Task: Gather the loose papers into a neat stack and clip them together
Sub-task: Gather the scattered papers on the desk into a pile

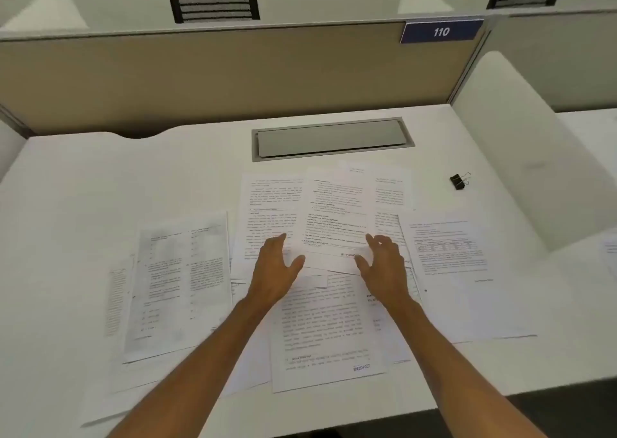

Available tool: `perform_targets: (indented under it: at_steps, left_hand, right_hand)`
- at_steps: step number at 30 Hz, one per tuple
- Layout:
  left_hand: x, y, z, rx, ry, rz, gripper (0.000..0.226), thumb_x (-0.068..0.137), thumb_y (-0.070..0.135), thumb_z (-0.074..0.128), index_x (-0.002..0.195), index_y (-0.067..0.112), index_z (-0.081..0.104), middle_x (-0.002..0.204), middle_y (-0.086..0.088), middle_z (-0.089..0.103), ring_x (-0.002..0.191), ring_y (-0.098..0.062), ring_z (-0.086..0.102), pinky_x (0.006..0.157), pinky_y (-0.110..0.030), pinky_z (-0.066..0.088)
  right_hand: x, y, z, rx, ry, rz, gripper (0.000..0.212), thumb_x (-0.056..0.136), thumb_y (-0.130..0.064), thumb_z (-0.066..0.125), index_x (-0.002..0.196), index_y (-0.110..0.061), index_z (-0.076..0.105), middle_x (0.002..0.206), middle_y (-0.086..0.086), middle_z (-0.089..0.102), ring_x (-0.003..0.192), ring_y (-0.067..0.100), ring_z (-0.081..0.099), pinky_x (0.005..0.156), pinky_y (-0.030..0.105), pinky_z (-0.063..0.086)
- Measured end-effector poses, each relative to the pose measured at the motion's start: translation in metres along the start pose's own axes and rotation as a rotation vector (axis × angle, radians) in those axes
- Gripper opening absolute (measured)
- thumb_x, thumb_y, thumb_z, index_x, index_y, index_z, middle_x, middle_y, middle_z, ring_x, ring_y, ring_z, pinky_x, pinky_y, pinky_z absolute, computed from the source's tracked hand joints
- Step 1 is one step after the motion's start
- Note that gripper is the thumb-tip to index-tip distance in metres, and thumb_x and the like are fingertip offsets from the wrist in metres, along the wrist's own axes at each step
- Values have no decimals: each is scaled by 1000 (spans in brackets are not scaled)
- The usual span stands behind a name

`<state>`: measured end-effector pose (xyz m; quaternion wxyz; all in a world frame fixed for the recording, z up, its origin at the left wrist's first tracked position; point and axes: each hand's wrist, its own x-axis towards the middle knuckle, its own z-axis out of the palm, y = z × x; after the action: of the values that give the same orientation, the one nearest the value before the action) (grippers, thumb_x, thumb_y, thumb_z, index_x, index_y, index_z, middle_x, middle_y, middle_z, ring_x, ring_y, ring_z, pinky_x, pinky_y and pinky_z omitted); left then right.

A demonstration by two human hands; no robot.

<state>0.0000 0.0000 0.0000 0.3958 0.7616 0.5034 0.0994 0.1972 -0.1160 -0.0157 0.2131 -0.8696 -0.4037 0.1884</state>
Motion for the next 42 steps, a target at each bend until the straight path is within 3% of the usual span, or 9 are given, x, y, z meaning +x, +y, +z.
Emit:
perform_targets:
  at_steps: [3,10,16,23,30,34,36,38,42]
  left_hand:
    - [23,5,10,-92,65,-59,65,91,33,69,147,10,44,151,-11,46,136,-26,47,115,-43,38]
    - [66,17,21,-54,82,-179,64,84,25,75,140,7,51,136,-14,56,126,-29,52,103,-39,45]
    - [83,15,15,-142,102,-270,58,78,17,81,131,8,57,116,-12,68,108,-27,65,89,-32,50]
    - [88,8,10,-294,89,-426,37,68,16,85,101,12,68,106,-10,72,88,-26,72,79,-38,61]
    - [89,16,16,-335,148,-425,41,73,10,83,112,9,68,111,-7,69,96,-23,69,87,-36,58]
    - [94,23,14,-438,141,-525,46,71,11,85,112,11,64,115,-8,66,95,-26,69,84,-40,60]
    - [97,23,13,-474,148,-546,44,72,10,85,111,10,64,112,-7,65,94,-25,68,79,-35,59]
    - [99,21,11,-487,159,-569,36,73,6,84,105,8,67,107,-8,66,92,-24,68,75,-31,57]
    - [101,17,7,-480,96,-580,16,73,2,83,77,11,70,97,-13,75,87,-27,73,81,-42,62]
  right_hand:
    - [15,1,4,161,46,111,60,95,-27,65,148,-7,43,154,13,41,143,27,35,117,39,30]
    - [44,-6,9,190,79,268,62,91,-24,71,145,-6,46,143,15,48,135,29,45,111,40,41]
    - [52,-14,18,152,107,272,60,86,-20,75,141,-8,52,135,14,52,127,29,49,105,39,46]
    - [47,-26,31,62,69,176,56,83,-27,79,134,-11,60,133,7,52,126,26,47,107,41,41]
    - [41,-21,38,-60,111,158,56,81,-40,78,132,-21,63,147,4,45,139,23,35,112,46,28]
    - [41,-19,38,-64,107,149,56,82,-40,77,132,-21,62,149,5,44,141,23,34,114,46,26]
    - [40,-19,36,-58,98,147,56,82,-39,77,132,-21,62,150,5,43,141,23,33,114,46,26]
    - [40,-19,35,-62,88,143,55,82,-39,77,132,-20,62,150,5,43,141,23,33,113,45,25]
    - [40,-22,34,-91,77,136,57,82,-41,76,133,-21,61,150,4,43,141,23,33,113,45,25]
